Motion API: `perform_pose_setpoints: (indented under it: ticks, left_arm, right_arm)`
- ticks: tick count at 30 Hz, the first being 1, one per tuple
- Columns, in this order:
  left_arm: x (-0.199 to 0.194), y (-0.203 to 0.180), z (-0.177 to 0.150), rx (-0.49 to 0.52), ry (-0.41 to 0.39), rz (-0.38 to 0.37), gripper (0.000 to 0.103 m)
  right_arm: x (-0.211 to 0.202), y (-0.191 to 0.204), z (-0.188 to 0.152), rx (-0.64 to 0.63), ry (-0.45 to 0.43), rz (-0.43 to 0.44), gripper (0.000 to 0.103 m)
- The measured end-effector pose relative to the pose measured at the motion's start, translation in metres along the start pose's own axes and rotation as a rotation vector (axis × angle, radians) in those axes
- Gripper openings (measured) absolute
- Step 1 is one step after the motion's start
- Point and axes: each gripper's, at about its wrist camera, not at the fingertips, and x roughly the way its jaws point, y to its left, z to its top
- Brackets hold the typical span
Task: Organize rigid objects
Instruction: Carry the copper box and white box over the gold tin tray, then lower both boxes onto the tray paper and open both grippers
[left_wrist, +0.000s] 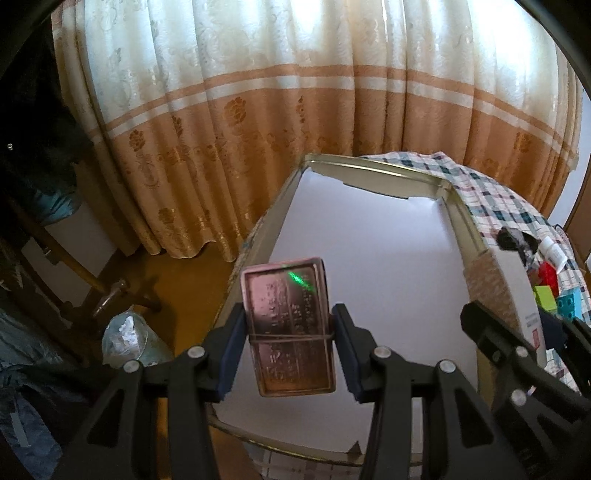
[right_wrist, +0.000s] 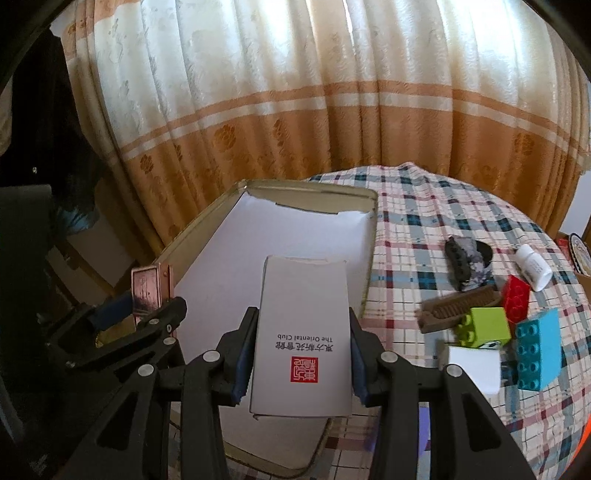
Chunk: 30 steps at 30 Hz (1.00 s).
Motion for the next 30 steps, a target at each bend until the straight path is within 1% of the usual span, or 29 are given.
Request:
perform_pose_setpoints:
  ticks: [8, 13, 15, 16, 17, 18, 19, 20, 21, 23, 24, 26, 27, 30]
  left_arm:
    - [0.006, 0.000, -0.002, 0.010, 0.014, 0.015, 0.046]
    - [0.009, 0.003, -0.004, 0.002, 0.026, 0.009, 0.047]
    - [0.008, 0.002, -0.004, -0.001, 0.027, -0.005, 0.052]
    - [0.007, 0.002, -0.004, -0.001, 0.029, -0.019, 0.060]
    - [0.005, 0.001, -0.003, -0.007, 0.026, -0.034, 0.066]
    - [0.003, 0.001, -0.003, -0.013, 0.023, -0.035, 0.069]
    - [0.001, 0.001, -0.003, -0.017, 0.020, -0.031, 0.075]
    - [0.000, 0.000, -0.003, -0.021, 0.015, -0.036, 0.079]
    - [-0.002, 0.000, -0.004, -0.024, 0.012, -0.043, 0.081]
    - [-0.006, -0.002, -0.005, -0.022, 0.000, -0.043, 0.090]
    - [-0.008, -0.004, -0.006, -0.020, -0.009, -0.035, 0.092]
    - [-0.013, -0.007, -0.008, -0.018, -0.029, -0.015, 0.100]
    - [-0.016, -0.009, -0.010, -0.016, -0.043, -0.005, 0.101]
    - [-0.021, -0.017, -0.013, -0.007, -0.049, -0.018, 0.101]
  right_arm:
    - [0.011, 0.002, -0.003, -0.007, 0.027, 0.008, 0.046]
    - [0.010, -0.003, -0.005, 0.020, 0.031, 0.035, 0.047]
    - [0.004, -0.009, -0.005, 0.062, 0.024, 0.064, 0.050]
    - [0.001, -0.010, -0.006, 0.078, 0.016, 0.077, 0.051]
    - [-0.002, -0.010, -0.006, 0.088, 0.006, 0.079, 0.051]
    - [-0.006, -0.011, -0.006, 0.095, -0.004, 0.072, 0.055]
    - [-0.011, -0.013, -0.006, 0.106, -0.017, 0.040, 0.059]
    - [-0.013, -0.016, -0.007, 0.115, -0.026, 0.025, 0.067]
    - [-0.016, -0.019, -0.008, 0.128, -0.034, 0.023, 0.071]
    - [-0.023, -0.028, -0.011, 0.168, -0.061, 0.032, 0.072]
    - [-0.026, -0.031, -0.012, 0.183, -0.077, 0.021, 0.072]
    - [-0.033, -0.037, -0.016, 0.198, -0.100, -0.004, 0.072]
    - [-0.034, -0.039, -0.016, 0.201, -0.106, -0.016, 0.072]
    - [-0.038, -0.047, -0.021, 0.219, -0.109, -0.038, 0.073]
